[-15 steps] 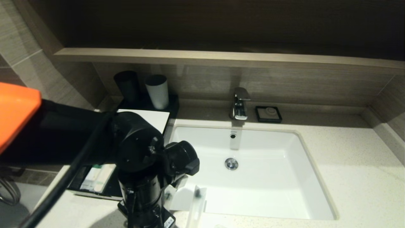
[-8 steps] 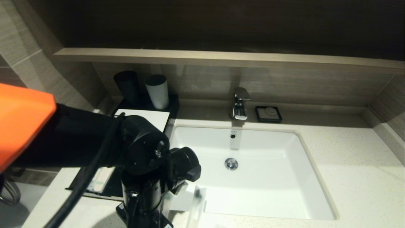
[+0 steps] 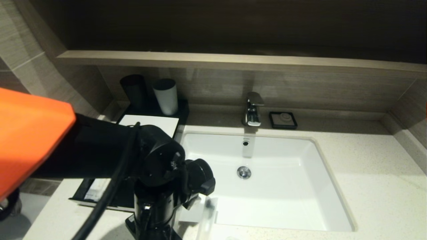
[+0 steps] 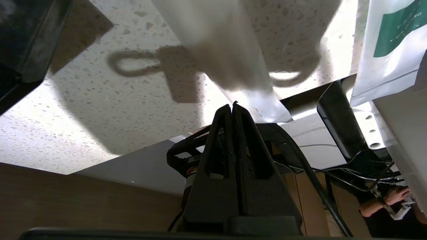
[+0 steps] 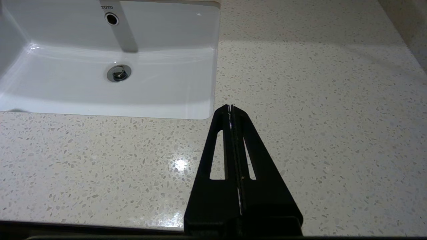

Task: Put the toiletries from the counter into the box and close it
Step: Pick up the bathroom toiletry

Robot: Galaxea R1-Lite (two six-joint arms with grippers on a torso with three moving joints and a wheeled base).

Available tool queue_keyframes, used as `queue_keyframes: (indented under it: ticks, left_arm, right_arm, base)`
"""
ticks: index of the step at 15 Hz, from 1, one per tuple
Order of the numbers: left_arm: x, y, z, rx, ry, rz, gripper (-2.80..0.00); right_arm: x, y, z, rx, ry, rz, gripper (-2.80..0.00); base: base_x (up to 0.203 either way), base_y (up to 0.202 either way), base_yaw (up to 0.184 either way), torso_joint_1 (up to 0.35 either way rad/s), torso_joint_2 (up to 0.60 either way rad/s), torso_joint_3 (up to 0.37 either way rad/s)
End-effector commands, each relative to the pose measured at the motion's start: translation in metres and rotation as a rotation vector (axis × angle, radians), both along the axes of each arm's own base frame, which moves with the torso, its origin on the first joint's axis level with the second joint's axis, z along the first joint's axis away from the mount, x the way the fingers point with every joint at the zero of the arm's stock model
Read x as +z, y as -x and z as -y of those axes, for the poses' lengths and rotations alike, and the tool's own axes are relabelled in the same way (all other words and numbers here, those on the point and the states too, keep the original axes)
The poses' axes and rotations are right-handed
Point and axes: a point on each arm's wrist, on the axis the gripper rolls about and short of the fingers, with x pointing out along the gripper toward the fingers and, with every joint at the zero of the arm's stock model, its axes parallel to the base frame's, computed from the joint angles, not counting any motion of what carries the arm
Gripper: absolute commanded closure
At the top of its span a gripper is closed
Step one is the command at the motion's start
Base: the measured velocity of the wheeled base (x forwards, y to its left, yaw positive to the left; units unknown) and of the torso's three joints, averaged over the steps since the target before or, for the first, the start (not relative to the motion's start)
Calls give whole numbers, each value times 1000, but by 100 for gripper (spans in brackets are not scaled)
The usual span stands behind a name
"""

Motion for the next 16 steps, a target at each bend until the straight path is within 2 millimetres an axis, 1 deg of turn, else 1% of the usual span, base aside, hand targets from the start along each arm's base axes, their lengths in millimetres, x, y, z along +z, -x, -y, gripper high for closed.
queue_keyframes:
  ticks: [1, 10, 11, 12, 16]
  left_arm:
    - [-2, 1, 2, -4, -10, -8, 0]
    - [-7, -4, 8, -5, -9, -10, 0]
    - [-7, -4, 8, -6, -10, -11, -155]
    - [-7, -4, 8, -5, -11, -11, -280]
    - [-7, -5, 8, -4, -10, -10, -280]
  right_arm:
    - [0, 0, 0, 0, 0, 0, 0]
    - [0, 0, 0, 0, -2, 1, 0]
    - [0, 0, 0, 0, -1, -1, 0]
    - [0, 0, 0, 0, 0, 1, 0]
    - [0, 0, 0, 0, 0, -1, 0]
  base:
    - [0, 0, 0, 0, 0, 0]
    - [0, 0, 0, 0, 0, 0]
    - [0, 0, 0, 0, 0, 0]
    - [0, 0, 0, 0, 0, 0]
    - [0, 0, 0, 0, 0, 0]
